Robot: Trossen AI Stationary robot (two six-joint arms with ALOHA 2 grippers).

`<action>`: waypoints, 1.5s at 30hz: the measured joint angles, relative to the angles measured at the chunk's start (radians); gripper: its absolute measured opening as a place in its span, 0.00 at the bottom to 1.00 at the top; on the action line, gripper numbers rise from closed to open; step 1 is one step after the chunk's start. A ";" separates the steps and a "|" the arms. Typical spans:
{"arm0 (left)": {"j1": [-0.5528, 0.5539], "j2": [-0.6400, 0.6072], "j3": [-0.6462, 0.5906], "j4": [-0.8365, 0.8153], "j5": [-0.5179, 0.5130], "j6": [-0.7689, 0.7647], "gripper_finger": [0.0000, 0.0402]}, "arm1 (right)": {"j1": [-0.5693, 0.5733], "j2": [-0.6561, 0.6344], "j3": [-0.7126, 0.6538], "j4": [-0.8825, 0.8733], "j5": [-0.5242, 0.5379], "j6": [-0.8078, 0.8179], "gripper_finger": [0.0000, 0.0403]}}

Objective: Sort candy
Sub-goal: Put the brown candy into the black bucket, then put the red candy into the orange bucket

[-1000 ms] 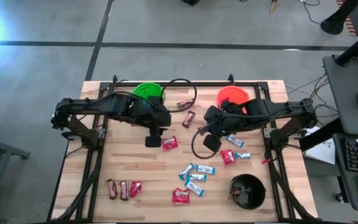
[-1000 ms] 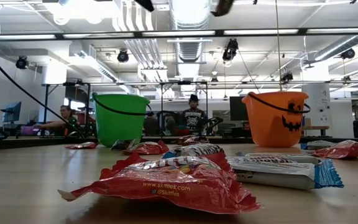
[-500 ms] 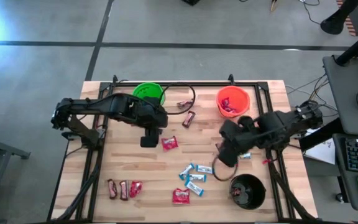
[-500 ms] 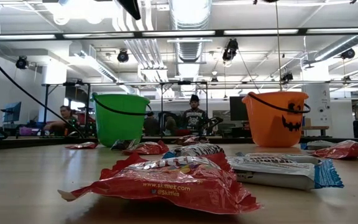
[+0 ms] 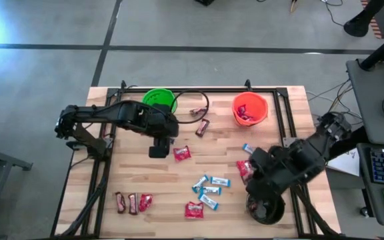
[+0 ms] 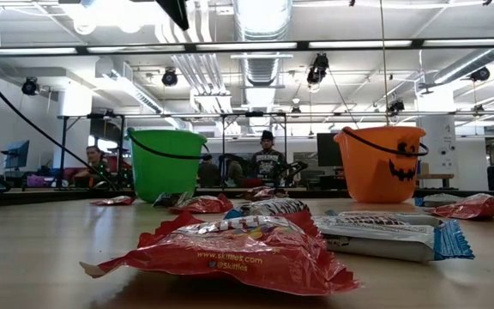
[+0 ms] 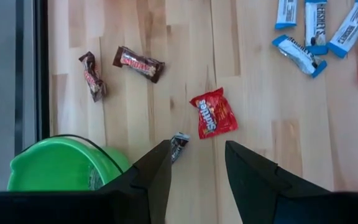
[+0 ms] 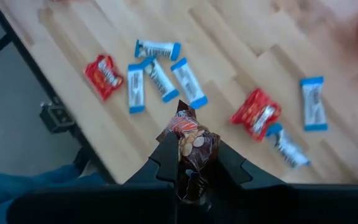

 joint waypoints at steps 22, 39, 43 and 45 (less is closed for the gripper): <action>0.000 0.000 0.000 -0.027 0.000 -0.003 0.33 | 0.315 0.067 -0.072 0.000 -0.042 0.534 0.08; 0.000 0.000 -0.001 -0.053 0.004 -0.008 0.33 | 0.336 0.067 -0.197 0.001 -0.160 0.623 0.22; 0.000 -0.001 -0.001 -0.057 0.004 -0.008 0.33 | 0.336 0.067 -0.205 0.001 -0.185 0.636 0.28; 0.000 -0.001 -0.001 -0.057 0.004 -0.008 0.33 | 0.336 0.067 -0.207 0.000 -0.203 0.635 0.30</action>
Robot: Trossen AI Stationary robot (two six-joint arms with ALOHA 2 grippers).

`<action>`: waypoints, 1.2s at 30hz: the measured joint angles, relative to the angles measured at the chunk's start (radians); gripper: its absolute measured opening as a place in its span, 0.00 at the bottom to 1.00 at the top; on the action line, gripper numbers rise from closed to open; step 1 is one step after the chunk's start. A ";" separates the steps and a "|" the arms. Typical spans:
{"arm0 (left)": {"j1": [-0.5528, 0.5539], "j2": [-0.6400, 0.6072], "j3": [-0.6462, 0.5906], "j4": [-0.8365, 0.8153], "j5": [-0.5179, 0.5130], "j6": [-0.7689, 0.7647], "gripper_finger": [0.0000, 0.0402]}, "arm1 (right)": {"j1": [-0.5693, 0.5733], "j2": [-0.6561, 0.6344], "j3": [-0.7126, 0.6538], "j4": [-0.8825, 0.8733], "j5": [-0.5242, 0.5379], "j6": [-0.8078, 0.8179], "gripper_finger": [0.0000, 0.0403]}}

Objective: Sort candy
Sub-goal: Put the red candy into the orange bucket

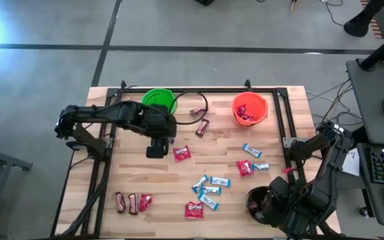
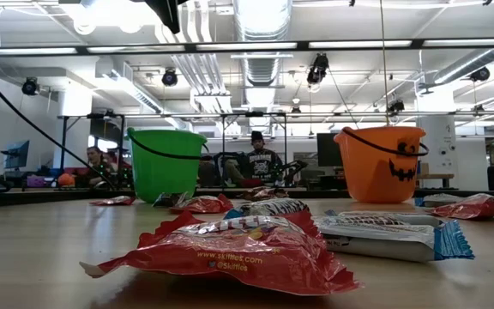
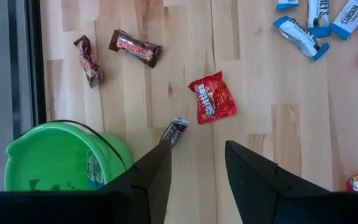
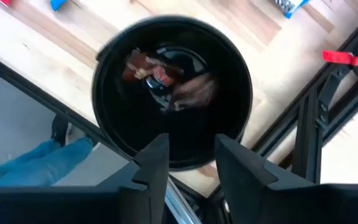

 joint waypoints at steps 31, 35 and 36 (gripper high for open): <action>0.000 -0.037 0.000 -0.037 0.000 -0.036 0.33 | -0.282 -0.002 0.000 0.000 0.386 -0.477 0.35; 0.000 -0.059 0.000 -0.054 0.000 -0.066 0.33 | -0.336 -0.002 0.005 0.002 0.386 -0.608 0.33; 0.000 -0.064 0.000 -0.057 0.000 -0.076 0.33 | -0.350 -0.002 0.006 0.002 0.385 -0.637 0.33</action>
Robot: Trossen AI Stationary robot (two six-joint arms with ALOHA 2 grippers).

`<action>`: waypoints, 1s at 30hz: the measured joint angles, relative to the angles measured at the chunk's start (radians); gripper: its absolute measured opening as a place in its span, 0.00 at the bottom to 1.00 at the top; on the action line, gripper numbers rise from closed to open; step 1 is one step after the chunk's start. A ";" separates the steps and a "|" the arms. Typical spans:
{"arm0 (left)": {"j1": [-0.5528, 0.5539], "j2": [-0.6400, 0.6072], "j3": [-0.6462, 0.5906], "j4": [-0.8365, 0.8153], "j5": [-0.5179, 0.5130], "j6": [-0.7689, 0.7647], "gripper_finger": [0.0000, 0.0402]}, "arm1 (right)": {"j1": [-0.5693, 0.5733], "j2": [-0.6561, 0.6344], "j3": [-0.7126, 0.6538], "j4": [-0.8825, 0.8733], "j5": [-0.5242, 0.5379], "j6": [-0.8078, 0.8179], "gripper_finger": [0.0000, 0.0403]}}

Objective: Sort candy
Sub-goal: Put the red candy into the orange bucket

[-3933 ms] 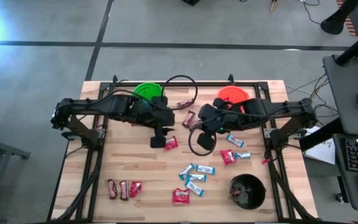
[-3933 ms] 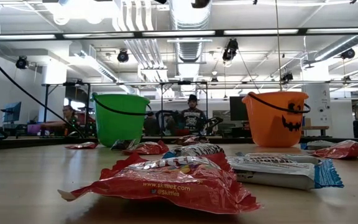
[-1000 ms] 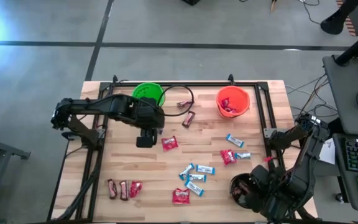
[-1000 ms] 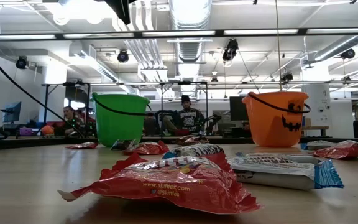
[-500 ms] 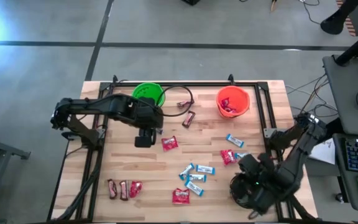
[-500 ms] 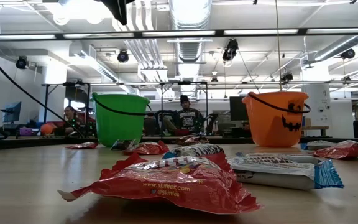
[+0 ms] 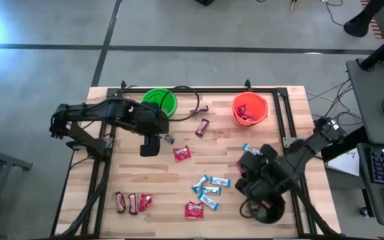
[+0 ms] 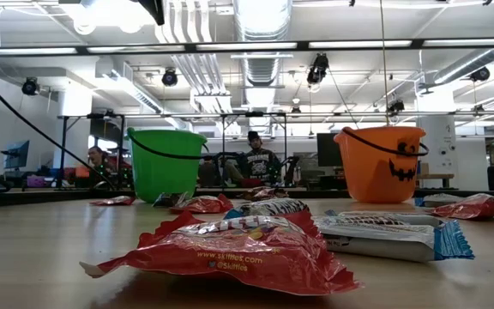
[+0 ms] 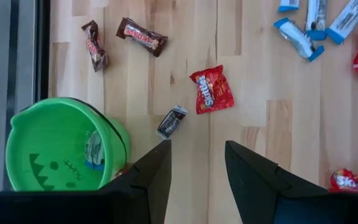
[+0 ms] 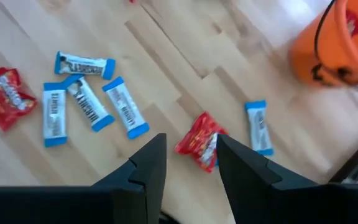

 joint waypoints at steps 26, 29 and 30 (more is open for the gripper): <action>0.000 -0.080 0.000 -0.089 -0.019 -0.127 0.33 | -0.292 -0.066 -0.111 -0.002 -0.133 -0.306 0.32; 0.000 -0.080 0.000 -0.090 -0.019 -0.130 0.33 | -0.322 -0.070 -0.158 -0.002 -0.153 -0.306 0.32; 0.000 -0.080 0.000 -0.090 -0.019 -0.130 0.33 | -0.329 -0.071 -0.172 -0.003 -0.155 -0.306 0.31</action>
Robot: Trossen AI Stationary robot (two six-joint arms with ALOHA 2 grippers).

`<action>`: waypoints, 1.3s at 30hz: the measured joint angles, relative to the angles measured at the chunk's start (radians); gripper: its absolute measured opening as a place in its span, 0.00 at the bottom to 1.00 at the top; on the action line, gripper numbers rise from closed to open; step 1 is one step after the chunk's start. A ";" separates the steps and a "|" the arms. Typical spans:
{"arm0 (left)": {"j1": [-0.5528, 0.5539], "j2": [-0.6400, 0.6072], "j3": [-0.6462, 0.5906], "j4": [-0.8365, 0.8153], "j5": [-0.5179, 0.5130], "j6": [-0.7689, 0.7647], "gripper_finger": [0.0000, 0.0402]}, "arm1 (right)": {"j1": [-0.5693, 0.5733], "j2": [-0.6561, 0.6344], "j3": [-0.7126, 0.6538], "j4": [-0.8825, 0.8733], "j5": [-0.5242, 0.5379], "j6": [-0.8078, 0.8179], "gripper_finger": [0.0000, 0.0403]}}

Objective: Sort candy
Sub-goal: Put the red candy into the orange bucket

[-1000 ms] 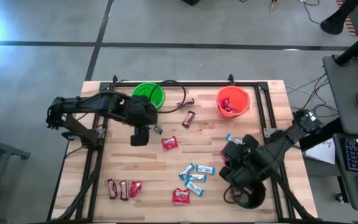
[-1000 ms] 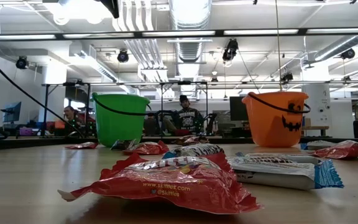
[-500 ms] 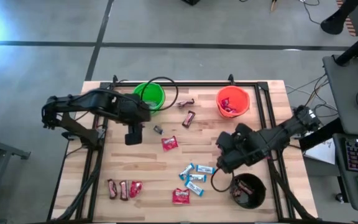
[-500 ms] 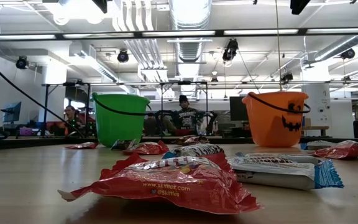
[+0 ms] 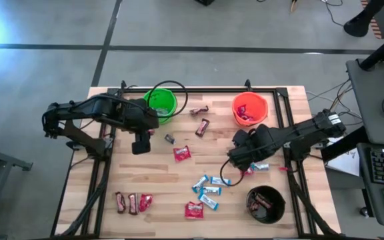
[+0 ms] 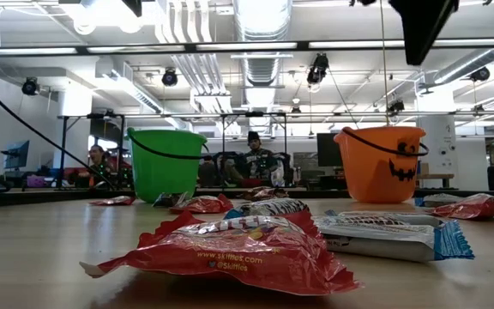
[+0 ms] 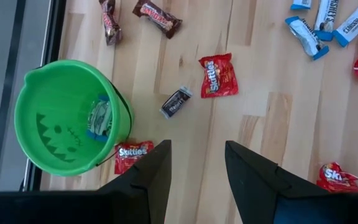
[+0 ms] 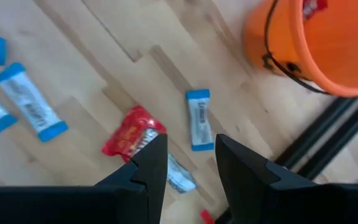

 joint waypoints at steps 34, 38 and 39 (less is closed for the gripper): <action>0.000 -0.001 -0.002 -0.040 -0.002 0.031 0.33 | -0.137 -0.019 -0.426 0.327 -0.272 0.138 0.34; 0.000 -0.007 -0.002 -0.040 -0.002 0.031 0.33 | -0.115 -0.062 -0.456 0.384 -0.328 0.144 0.36; 0.000 -0.008 -0.002 -0.040 -0.002 0.033 0.33 | -0.113 -0.074 -0.460 0.402 -0.337 0.155 0.36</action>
